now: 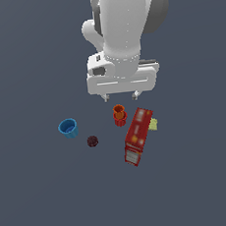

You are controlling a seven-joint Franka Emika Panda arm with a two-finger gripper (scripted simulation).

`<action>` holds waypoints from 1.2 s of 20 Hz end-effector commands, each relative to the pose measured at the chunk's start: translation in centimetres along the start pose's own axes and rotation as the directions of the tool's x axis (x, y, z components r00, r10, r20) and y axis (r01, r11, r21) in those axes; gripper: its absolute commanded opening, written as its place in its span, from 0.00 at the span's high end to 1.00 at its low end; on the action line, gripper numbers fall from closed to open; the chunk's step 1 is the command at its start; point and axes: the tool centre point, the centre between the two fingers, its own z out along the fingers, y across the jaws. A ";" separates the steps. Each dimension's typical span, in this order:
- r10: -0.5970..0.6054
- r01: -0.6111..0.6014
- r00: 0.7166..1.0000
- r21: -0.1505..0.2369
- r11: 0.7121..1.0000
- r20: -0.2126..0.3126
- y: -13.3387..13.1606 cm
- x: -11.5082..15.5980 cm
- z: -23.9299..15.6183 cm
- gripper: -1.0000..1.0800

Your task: Pick up a designated object from a clutter of objects.

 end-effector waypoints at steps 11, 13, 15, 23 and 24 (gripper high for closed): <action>0.206 -0.206 0.979 0.019 0.978 0.001 -0.4 -4.7 9.0 0.04; 0.241 -0.241 0.970 0.022 0.970 0.002 -0.5 -5.7 10.4 0.04; 0.272 -0.272 0.962 0.024 0.962 0.003 -0.5 -6.7 11.6 0.04; 0.354 -0.354 0.935 0.029 0.935 0.005 -0.5 -9.4 14.6 0.04; 0.360 -0.360 0.933 0.029 0.933 0.005 -0.5 -9.6 14.8 0.04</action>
